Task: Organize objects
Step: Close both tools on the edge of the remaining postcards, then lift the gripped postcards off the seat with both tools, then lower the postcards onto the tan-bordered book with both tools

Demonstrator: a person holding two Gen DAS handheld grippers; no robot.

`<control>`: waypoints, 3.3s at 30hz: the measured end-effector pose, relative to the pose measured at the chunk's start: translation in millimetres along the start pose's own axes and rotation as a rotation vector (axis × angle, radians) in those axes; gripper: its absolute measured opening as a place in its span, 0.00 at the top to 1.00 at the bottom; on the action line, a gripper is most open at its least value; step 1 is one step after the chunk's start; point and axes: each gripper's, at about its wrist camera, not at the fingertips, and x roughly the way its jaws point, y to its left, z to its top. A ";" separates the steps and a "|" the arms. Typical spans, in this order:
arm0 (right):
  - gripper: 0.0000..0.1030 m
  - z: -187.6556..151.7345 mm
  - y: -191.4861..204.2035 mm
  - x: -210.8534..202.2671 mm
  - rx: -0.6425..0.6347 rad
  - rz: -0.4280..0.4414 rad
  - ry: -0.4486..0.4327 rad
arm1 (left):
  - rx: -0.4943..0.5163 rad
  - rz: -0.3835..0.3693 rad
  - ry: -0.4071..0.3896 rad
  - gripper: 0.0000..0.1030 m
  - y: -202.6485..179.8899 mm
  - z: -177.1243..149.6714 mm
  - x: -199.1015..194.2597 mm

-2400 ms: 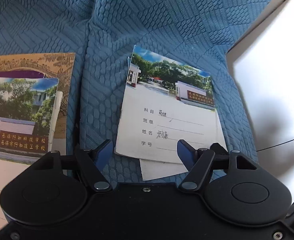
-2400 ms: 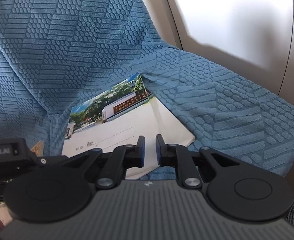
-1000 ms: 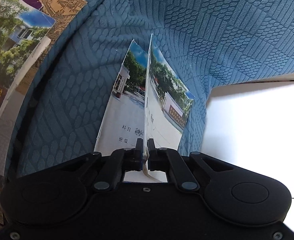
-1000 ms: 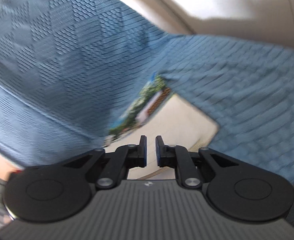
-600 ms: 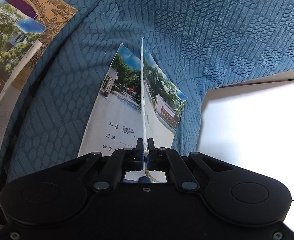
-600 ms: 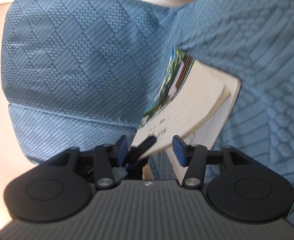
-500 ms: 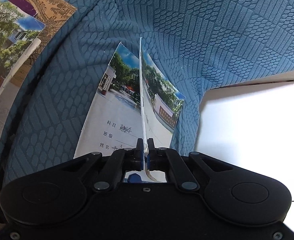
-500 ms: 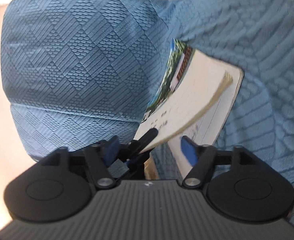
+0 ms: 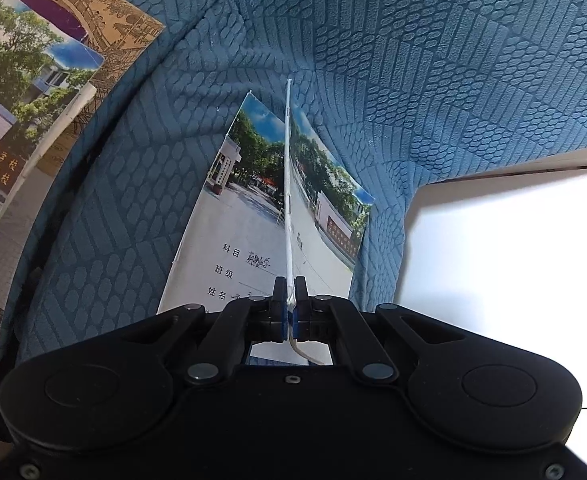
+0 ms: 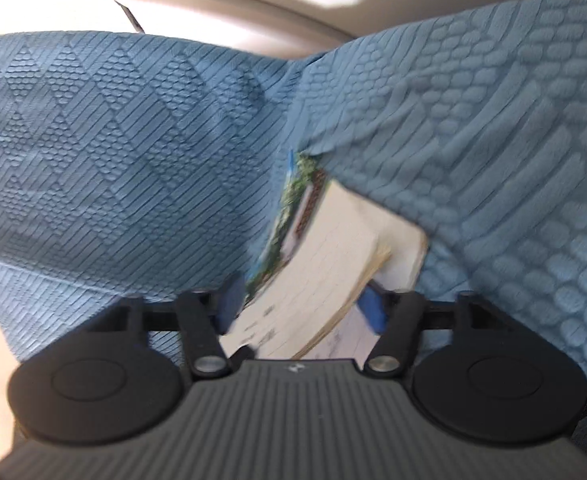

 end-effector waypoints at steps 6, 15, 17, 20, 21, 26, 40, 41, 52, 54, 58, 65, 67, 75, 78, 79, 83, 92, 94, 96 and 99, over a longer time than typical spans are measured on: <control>0.88 -3.4 12.8 -12.4 -0.140 -0.048 -0.072 | 0.034 -0.004 -0.003 0.99 -3.7 -2.4 -8.9; 0.93 -23.1 40.0 -19.0 -0.322 -0.059 -0.106 | 0.050 0.001 -0.017 0.99 4.1 -4.3 -26.2; 0.93 -30.9 47.9 -23.4 -0.370 -0.062 -0.114 | 0.062 0.006 -0.020 0.99 4.6 -5.0 -33.1; 0.94 -39.1 54.8 -30.7 -0.403 -0.059 -0.119 | 0.070 -0.001 -0.024 0.98 7.3 -6.0 -44.7; 0.94 -41.1 57.3 -33.2 -0.413 -0.065 -0.124 | 0.063 -0.008 -0.018 0.97 8.1 -6.1 -47.3; 0.94 -49.6 75.8 -48.9 -0.450 -0.074 -0.122 | 0.063 -0.022 -0.017 0.96 6.7 -5.4 -71.9; 0.94 -65.2 127.0 -85.0 -0.492 -0.047 -0.120 | 0.096 -0.081 -0.040 0.94 -16.3 -10.3 -150.2; 0.94 -66.2 131.0 -88.1 -0.493 -0.043 -0.121 | 0.099 -0.084 -0.040 0.94 -17.9 -11.4 -155.2; 0.94 -84.1 174.8 -114.7 -0.522 0.018 -0.128 | 0.132 -0.114 -0.079 0.94 -27.2 -14.7 -211.2; 0.94 -88.8 181.6 -117.3 -0.529 0.025 -0.130 | 0.137 -0.119 -0.086 0.93 -26.9 -13.4 -220.5; 0.94 -97.4 190.7 -115.7 -0.526 0.042 -0.119 | 0.150 -0.126 -0.103 0.93 -22.2 -8.5 -236.1; 0.94 -118.1 206.1 -103.9 -0.538 0.060 -0.098 | 0.140 -0.123 -0.119 0.93 0.5 6.1 -253.7; 0.94 -125.0 209.9 -100.5 -0.550 0.062 -0.085 | 0.130 -0.125 -0.120 0.92 10.7 11.5 -258.0; 0.94 -156.1 210.4 -84.8 -0.602 0.036 -0.024 | 0.151 -0.126 -0.117 0.92 52.7 23.0 -266.7; 0.94 -168.2 208.2 -79.3 -0.624 0.015 -0.003 | 0.135 -0.134 -0.108 0.91 73.0 26.7 -267.0; 0.94 -171.7 206.1 -78.2 -0.629 0.013 0.002 | 0.139 -0.133 -0.108 0.91 79.1 27.3 -266.5; 0.94 -187.7 196.2 -69.7 -0.647 -0.009 0.028 | 0.151 -0.117 -0.107 0.91 100.4 28.9 -263.6; 0.93 -213.0 170.8 -53.2 -0.689 -0.014 0.054 | 0.155 -0.119 -0.119 0.91 138.5 37.1 -250.4; 0.93 -218.3 167.0 -49.6 -0.714 -0.008 0.048 | 0.163 -0.121 -0.124 0.91 145.8 38.4 -247.5; 0.93 -222.9 163.1 -45.4 -0.725 -0.010 0.050 | 0.166 -0.112 -0.125 0.91 152.4 39.2 -243.3; 0.93 -229.0 156.1 -40.2 -0.734 -0.013 0.058 | 0.168 -0.104 -0.129 0.91 163.0 39.3 -237.2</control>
